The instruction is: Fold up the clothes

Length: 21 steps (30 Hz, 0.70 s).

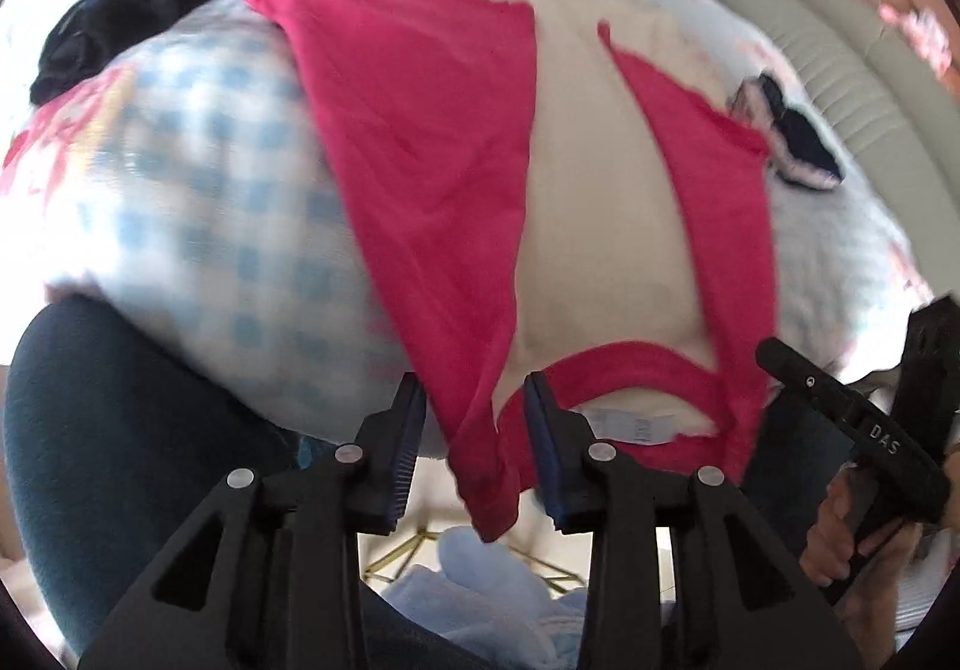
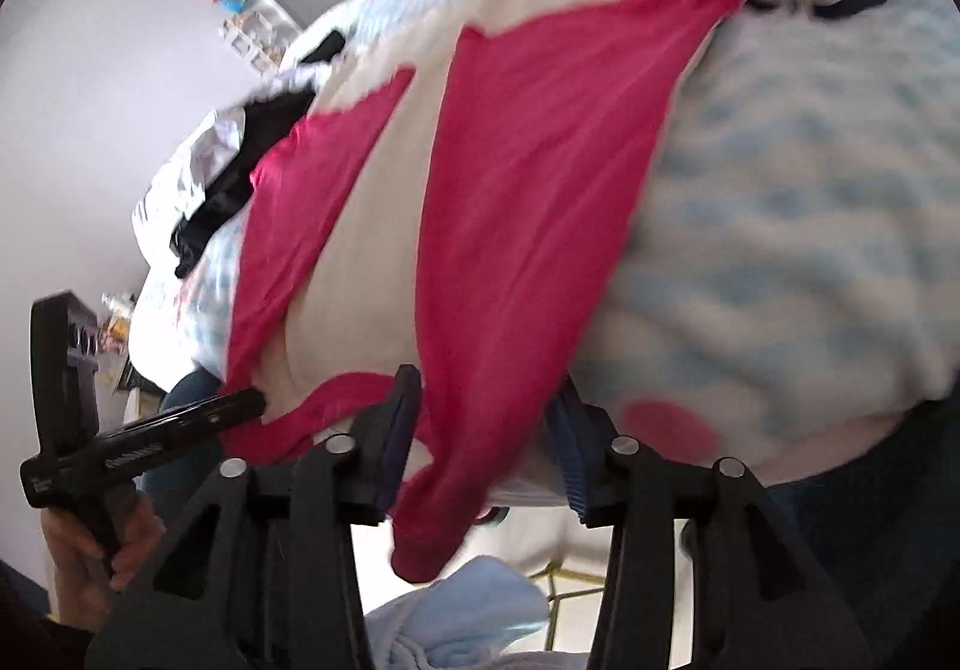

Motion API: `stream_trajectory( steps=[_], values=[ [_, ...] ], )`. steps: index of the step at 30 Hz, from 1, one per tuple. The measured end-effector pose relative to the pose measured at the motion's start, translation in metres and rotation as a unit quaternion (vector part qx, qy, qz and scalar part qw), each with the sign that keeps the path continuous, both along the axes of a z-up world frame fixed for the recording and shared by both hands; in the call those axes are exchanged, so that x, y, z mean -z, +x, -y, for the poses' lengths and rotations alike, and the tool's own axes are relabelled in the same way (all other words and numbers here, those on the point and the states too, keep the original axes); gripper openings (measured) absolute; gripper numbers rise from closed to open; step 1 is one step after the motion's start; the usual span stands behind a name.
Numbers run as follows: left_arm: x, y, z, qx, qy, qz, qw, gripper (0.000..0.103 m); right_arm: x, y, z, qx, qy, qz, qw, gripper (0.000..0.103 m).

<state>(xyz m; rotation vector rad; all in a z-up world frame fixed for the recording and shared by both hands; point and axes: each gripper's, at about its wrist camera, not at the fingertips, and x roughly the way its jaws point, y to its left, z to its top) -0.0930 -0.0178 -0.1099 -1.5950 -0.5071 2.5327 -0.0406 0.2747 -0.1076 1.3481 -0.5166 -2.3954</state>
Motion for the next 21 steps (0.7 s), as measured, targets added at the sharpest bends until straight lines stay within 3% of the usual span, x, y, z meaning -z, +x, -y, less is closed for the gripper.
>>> stream_trajectory(
  steps=[4, 6, 8, 13, 18, 21],
  values=[
    [-0.017, 0.003, 0.024, -0.019, 0.027, -0.024, 0.9992, 0.042, -0.016, -0.001, -0.027, 0.038, -0.004, -0.009, 0.999, 0.045],
    [-0.024, -0.006, 0.031, -0.019, 0.021, -0.016, 0.9995, 0.043, -0.026, -0.016, -0.027, 0.034, 0.026, -0.018, 0.999, 0.045],
    [-0.030, -0.023, 0.034, -0.017, -0.012, -0.016, 0.9997, 0.043, -0.036, -0.032, -0.027, 0.031, 0.056, -0.028, 0.998, 0.045],
    [-0.013, -0.061, 0.040, -0.037, -0.007, -0.028, 0.9989, 0.041, -0.060, -0.072, -0.026, 0.022, 0.127, -0.050, 0.990, 0.045],
    [0.005, -0.097, 0.046, -0.057, -0.002, -0.041, 0.9975, 0.041, -0.040, -0.104, -0.009, 0.007, 0.119, -0.032, 0.992, 0.045],
    [0.016, -0.096, 0.050, -0.062, -0.002, -0.036, 0.9974, 0.037, -0.017, -0.108, -0.008, 0.012, 0.121, -0.013, 0.992, 0.047]
  ],
)
